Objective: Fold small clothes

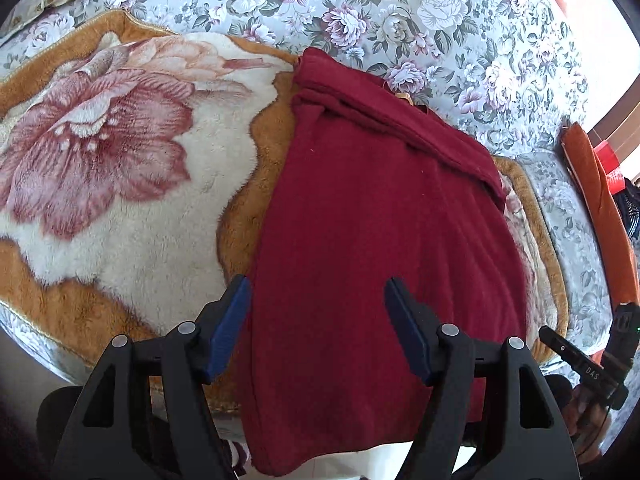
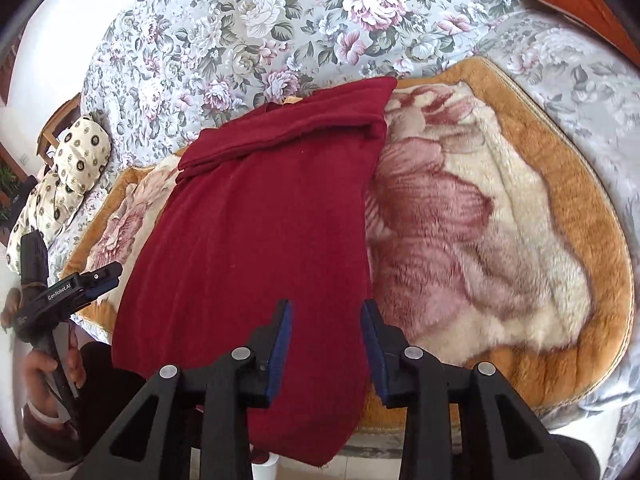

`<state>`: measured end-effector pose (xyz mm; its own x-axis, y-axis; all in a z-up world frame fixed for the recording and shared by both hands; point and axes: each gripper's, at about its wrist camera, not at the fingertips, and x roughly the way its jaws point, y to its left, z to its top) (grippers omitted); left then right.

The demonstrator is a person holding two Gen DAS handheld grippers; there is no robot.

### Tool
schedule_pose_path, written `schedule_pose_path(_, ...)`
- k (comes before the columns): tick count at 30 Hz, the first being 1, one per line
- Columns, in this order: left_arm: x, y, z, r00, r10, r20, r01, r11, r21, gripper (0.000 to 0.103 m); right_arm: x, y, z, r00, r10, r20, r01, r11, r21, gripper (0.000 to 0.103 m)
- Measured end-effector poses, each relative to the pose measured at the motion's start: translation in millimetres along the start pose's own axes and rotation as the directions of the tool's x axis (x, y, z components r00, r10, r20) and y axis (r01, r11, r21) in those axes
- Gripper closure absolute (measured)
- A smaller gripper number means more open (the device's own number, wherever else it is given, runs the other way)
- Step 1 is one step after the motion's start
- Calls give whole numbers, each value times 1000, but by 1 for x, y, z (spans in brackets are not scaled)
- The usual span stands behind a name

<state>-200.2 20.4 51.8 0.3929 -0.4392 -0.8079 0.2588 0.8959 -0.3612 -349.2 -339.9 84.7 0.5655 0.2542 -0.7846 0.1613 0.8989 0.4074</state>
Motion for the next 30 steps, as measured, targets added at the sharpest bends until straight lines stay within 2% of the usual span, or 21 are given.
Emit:
schedule_pose_path(4, -6, 10, -12, 1000, 20, 14, -20, 1000, -8, 33, 5, -9, -20, 999, 9, -43, -8, 1000, 18, 66)
schedule_pose_path(11, 0, 25, -24, 1000, 19, -13, -20, 999, -37, 33, 13, -18, -41, 997, 9, -79, -7, 1000, 31, 65)
schedule_pose_path(24, 15, 19, -30, 996, 79, -29, -78, 997, 13, 33, 23, -20, -40, 997, 35, -63, -32, 998, 49, 57)
schedule_pose_path(26, 17, 18, -31, 997, 75, -28, -75, 997, 18, 28, 23, -19, -40, 997, 36, -62, -33, 998, 46, 56)
schedule_pose_path(30, 19, 15, -31, 996, 86, -22, -85, 996, 30, 27, 23, -18, -40, 998, 37, -59, -34, 998, 49, 56)
